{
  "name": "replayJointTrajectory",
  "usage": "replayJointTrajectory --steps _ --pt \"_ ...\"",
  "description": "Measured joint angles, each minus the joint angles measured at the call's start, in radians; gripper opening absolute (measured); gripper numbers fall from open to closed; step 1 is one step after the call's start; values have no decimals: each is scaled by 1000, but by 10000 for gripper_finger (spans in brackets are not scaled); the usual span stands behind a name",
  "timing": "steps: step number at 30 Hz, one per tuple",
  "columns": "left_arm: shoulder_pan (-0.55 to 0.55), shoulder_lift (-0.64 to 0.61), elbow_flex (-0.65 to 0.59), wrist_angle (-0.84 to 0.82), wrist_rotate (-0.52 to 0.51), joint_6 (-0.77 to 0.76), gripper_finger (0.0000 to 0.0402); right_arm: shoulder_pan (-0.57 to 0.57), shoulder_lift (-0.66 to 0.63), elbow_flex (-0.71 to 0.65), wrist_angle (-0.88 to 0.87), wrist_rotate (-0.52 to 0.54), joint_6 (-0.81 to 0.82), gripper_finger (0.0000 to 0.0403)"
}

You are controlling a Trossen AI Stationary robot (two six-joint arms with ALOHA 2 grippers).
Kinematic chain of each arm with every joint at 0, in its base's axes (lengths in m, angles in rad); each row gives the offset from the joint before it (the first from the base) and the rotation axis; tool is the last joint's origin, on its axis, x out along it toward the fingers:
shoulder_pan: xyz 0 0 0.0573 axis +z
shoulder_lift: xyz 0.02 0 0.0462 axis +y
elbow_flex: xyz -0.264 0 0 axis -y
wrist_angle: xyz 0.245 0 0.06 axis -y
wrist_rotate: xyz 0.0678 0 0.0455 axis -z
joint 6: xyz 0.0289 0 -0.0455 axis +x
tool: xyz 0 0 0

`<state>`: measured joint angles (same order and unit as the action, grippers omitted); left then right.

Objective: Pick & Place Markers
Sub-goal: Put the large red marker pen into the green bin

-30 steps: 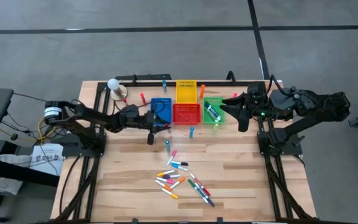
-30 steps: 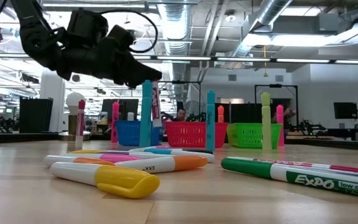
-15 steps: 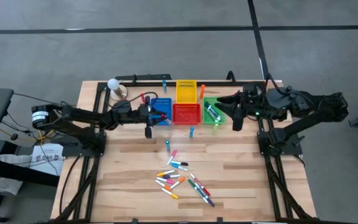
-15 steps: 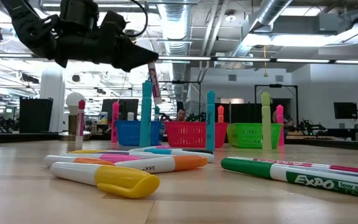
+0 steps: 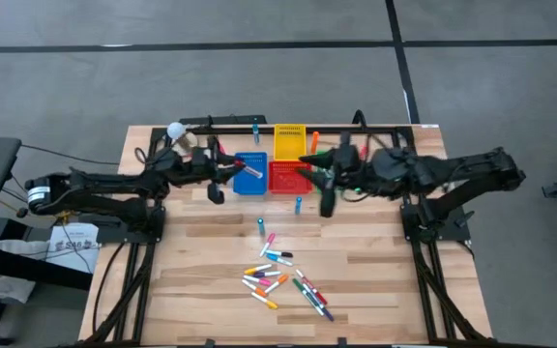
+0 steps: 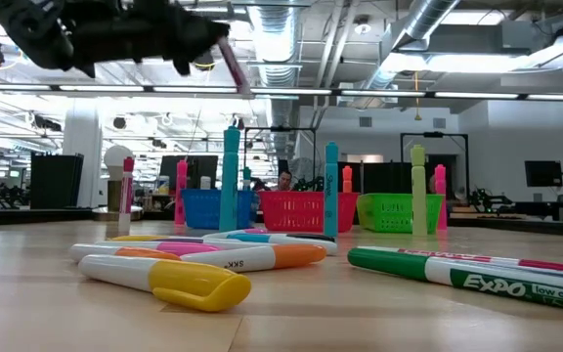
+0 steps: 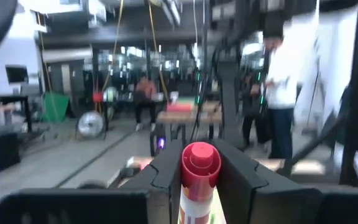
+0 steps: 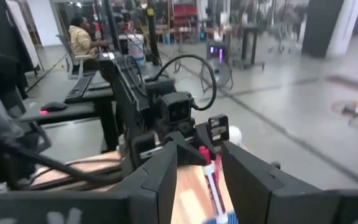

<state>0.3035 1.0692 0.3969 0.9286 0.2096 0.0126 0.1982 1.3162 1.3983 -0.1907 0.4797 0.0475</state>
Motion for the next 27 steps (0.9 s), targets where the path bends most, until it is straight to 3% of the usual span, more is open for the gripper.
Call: replayJointTrajectory --steps 5,12,27 --pt "-5 -48 0 92 0 -100 78 -47 125 0 170 9 -34 113" --pt "-9 -61 0 119 0 -194 79 -103 247 0 194 -14 -24 120" --pt "-30 -24 0 99 0 -150 82 -148 351 1 211 -158 -39 222"
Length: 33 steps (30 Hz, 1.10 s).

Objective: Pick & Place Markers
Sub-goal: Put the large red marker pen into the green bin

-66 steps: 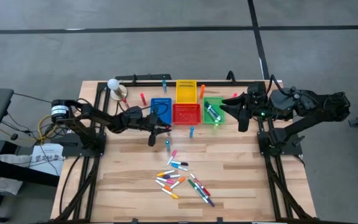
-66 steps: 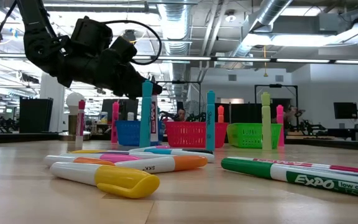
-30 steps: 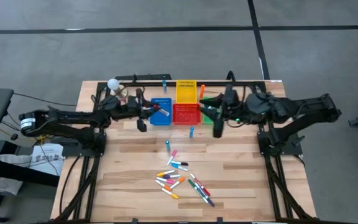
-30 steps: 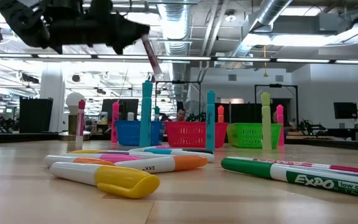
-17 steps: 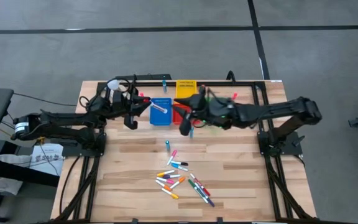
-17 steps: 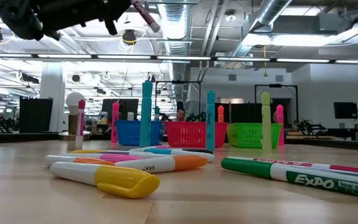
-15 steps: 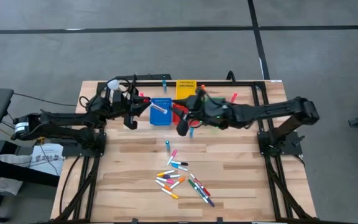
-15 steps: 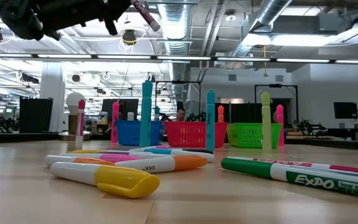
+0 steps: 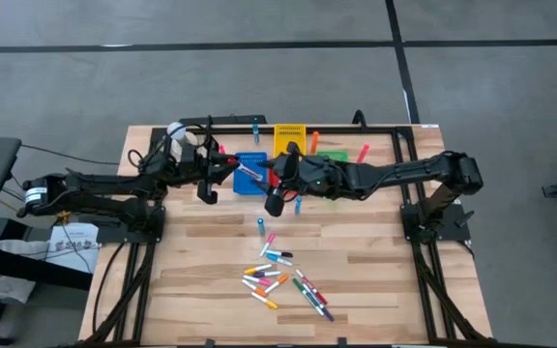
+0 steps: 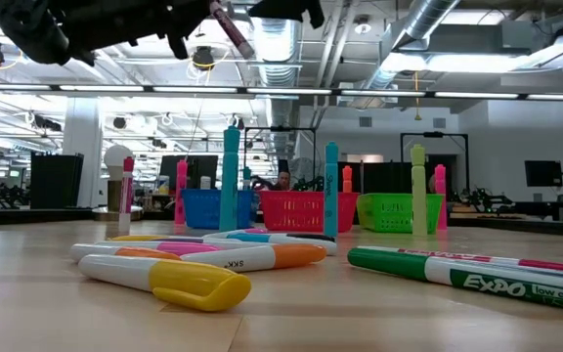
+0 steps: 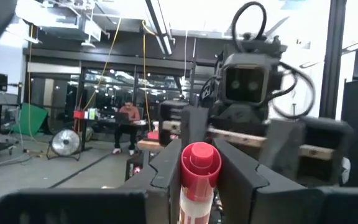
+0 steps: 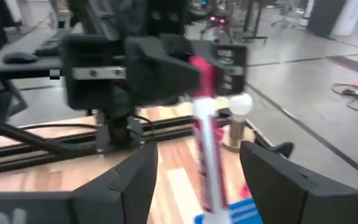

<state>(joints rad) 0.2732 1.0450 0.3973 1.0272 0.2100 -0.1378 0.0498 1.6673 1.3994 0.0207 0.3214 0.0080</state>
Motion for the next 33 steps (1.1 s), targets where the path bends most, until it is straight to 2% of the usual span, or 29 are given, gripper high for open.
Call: replayJointTrajectory --steps 12,19,25,33 --pt "-44 30 0 14 0 -1 82 -1 63 -1 -12 -9 0 228" --pt "-56 30 0 14 0 -1 82 -19 75 0 74 -4 1 215" --pt "-56 29 0 18 -9 -1 87 -41 72 0 88 -35 23 158" --pt "-56 30 0 13 -26 -2 90 -52 71 0 84 -117 44 39"
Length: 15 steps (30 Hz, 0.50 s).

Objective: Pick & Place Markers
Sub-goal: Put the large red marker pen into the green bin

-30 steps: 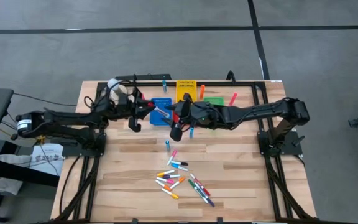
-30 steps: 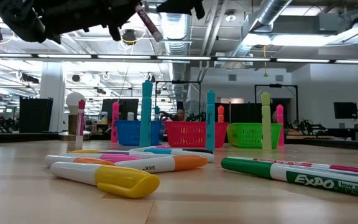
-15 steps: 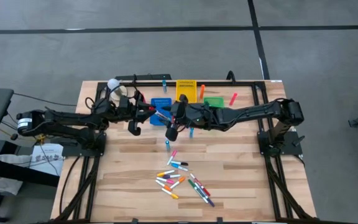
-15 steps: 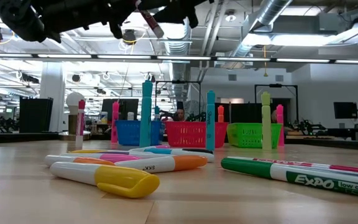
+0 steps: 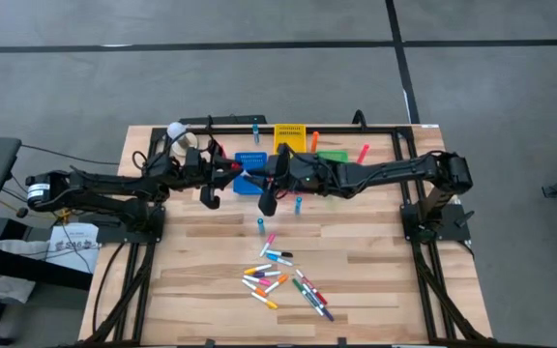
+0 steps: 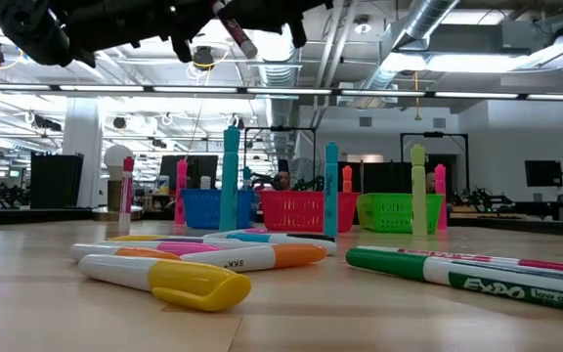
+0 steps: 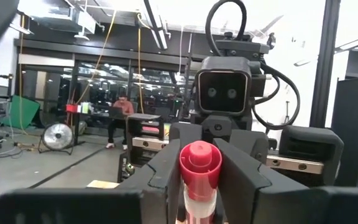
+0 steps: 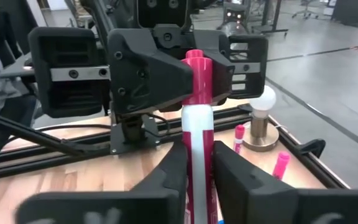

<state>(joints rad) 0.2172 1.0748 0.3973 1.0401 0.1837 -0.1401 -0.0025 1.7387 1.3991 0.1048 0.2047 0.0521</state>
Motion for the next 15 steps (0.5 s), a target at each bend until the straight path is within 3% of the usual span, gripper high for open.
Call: replayJointTrajectory --steps 15 --pt "0 -5 0 6 0 -21 99 0 -2 0 3 -11 0 47"
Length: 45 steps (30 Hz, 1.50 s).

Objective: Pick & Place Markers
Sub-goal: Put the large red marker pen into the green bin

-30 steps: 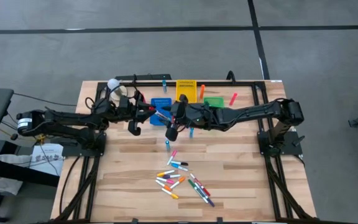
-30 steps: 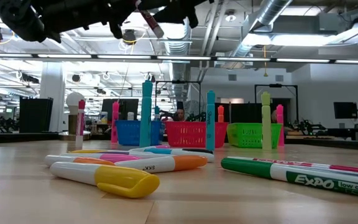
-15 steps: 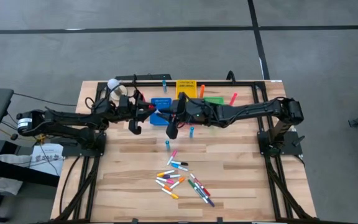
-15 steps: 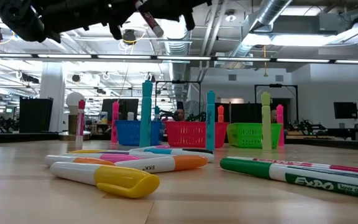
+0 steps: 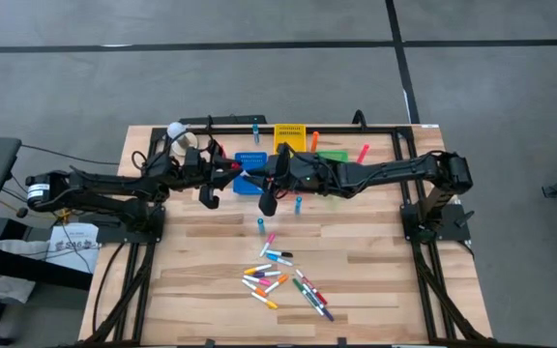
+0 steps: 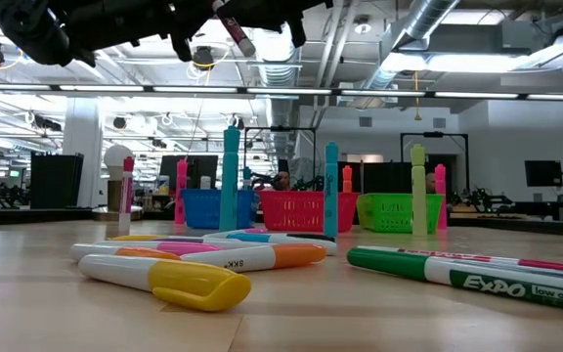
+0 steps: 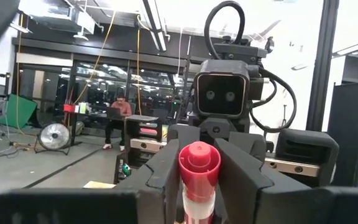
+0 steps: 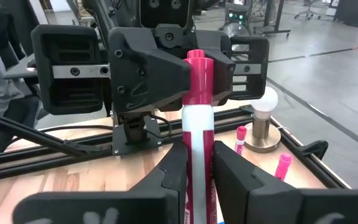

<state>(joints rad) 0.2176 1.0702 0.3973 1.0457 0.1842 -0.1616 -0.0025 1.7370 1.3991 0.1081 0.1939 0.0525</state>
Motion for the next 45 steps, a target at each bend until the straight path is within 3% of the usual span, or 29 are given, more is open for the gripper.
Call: replayJointTrajectory --steps 11,17,22,30,34,38,45 --pt "4 -4 71 2 1 12 164 0 0 0 0 -9 0 44" --pt "41 -30 157 -32 1 24 170 -12 -9 0 -13 -10 -5 44" --pt "77 -125 186 -197 0 30 163 -40 -42 0 -81 -11 -7 45" --pt "131 -320 187 -570 -5 71 156 -122 -164 1 -357 -11 21 48" --pt "140 -379 186 -728 -148 194 156 -189 -213 1 -551 -11 66 48" --pt "140 -396 186 -787 -294 210 156 -260 -221 1 -774 -10 120 48" --pt "140 -387 185 -808 -308 210 156 -336 -168 -2 -1079 -47 173 48"
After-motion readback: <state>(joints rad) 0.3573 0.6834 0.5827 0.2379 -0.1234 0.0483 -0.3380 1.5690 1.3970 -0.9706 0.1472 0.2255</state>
